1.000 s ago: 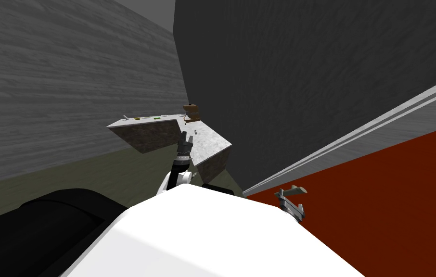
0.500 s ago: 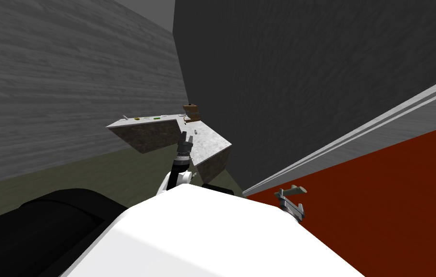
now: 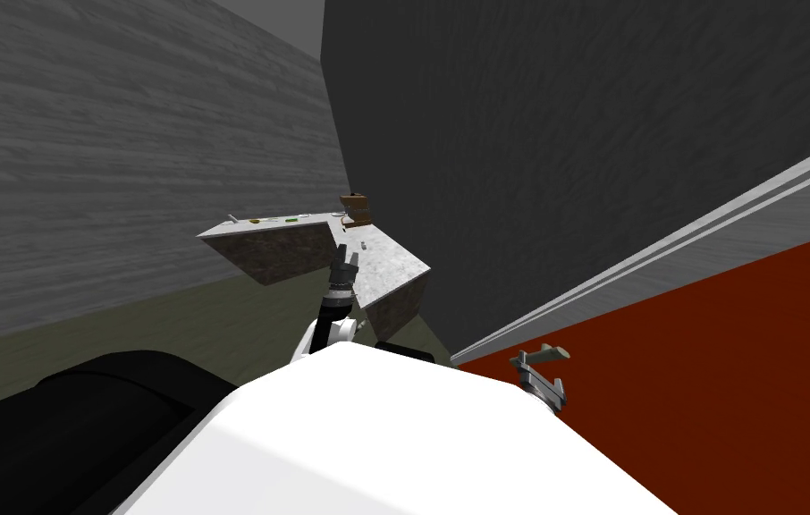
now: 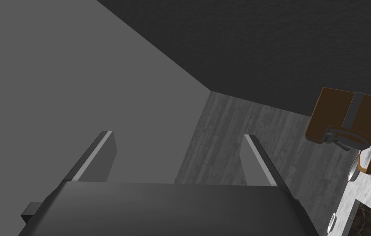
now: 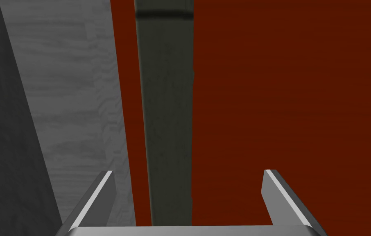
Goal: Pull the door open
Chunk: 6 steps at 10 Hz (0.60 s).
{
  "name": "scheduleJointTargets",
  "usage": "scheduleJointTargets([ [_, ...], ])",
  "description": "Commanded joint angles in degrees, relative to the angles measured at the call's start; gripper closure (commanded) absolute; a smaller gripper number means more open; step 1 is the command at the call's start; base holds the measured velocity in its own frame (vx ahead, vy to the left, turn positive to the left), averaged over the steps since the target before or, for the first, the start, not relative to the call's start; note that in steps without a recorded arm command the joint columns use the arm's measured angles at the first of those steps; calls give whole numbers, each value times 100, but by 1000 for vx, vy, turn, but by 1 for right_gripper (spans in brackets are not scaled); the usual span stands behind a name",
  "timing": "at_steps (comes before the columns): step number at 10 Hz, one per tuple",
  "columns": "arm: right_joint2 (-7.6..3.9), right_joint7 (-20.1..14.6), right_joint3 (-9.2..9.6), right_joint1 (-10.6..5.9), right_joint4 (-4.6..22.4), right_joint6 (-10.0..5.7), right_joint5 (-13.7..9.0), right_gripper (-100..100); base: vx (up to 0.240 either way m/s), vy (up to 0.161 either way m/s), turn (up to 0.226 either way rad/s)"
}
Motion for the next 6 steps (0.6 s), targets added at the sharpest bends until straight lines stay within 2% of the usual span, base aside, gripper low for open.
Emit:
scheduleJointTargets([
  [1,1,0,0,1,0,0,0,-100,0,0,0],
  [3,1,0,0,1,0,0,0,-100,4,-5,14],
  [4,-102,-159,112,-53,125,-55,75,-100,0,0,0],
  [6,-120,-187,133,-63,147,-65,89,-100,-7,9,-26],
])
